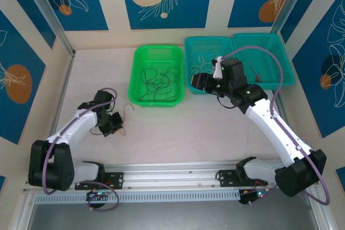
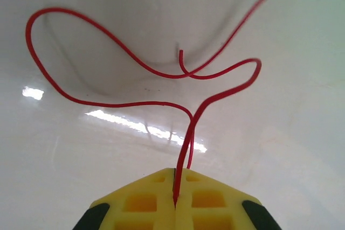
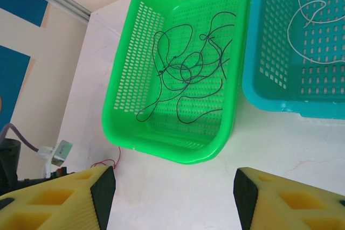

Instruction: Untangle the cables

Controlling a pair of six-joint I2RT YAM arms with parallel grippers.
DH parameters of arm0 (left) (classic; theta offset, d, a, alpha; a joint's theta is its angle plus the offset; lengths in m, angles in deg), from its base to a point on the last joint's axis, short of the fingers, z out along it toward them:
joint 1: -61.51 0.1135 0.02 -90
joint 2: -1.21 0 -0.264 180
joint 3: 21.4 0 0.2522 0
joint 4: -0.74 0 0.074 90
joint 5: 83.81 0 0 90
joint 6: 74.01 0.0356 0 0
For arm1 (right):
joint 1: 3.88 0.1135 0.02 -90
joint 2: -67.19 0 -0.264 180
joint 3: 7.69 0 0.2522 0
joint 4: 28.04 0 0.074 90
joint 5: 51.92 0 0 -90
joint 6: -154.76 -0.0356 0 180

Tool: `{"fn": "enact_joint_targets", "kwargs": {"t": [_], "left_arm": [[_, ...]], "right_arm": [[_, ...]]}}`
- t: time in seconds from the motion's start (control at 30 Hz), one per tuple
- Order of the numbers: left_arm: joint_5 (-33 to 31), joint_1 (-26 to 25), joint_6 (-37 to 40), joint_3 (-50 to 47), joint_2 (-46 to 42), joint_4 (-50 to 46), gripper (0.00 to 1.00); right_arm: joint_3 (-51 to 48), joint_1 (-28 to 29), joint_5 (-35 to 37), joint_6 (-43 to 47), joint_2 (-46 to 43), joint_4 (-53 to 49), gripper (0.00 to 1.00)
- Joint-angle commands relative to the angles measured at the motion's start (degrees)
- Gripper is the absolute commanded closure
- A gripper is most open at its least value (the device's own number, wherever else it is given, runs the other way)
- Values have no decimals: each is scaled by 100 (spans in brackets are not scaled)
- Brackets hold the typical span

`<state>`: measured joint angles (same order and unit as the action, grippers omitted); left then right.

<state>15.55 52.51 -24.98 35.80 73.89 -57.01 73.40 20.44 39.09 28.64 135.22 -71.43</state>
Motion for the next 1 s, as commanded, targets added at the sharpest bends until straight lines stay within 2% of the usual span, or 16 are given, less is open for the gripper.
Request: {"fn": "enact_joint_targets", "kwargs": {"t": [0.0, 0.1, 0.23, 0.47, 0.67, 0.77, 0.87, 0.97], "left_arm": [[-87, 64, 285, 514, -347, -761, 100], [-236, 61, 387, 1287, -689, -1331, 100], [-24, 39, 562, 2609, -775, -1718, 100], [118, -347, 858, 5148, -386, -1842, 100], [274, -1324, 1289, 7220, 655, -1946, 100], [460, -1874, 1594, 8099, 1275, -2017, 100], [378, -2370, 2096, 8780, 1866, -2236, 100], [336, -2808, 2658, 9395, 2428, -2454, 100]], "right_arm": [[-45, 16, -253, 219, -14, 90, 38], [-91, 44, -475, 382, -13, 283, 38], [-197, 91, -744, 741, -87, 744, 38], [-286, 213, -1786, 2223, -122, 1727, 35], [-149, 276, -2510, 3147, -149, 2379, 26], [-95, 343, -2259, 3635, -207, 2814, 24], [-132, 367, -1755, 4148, -366, 3424, 18], [74, 350, -1881, 4951, -367, 3333, 15]]}}
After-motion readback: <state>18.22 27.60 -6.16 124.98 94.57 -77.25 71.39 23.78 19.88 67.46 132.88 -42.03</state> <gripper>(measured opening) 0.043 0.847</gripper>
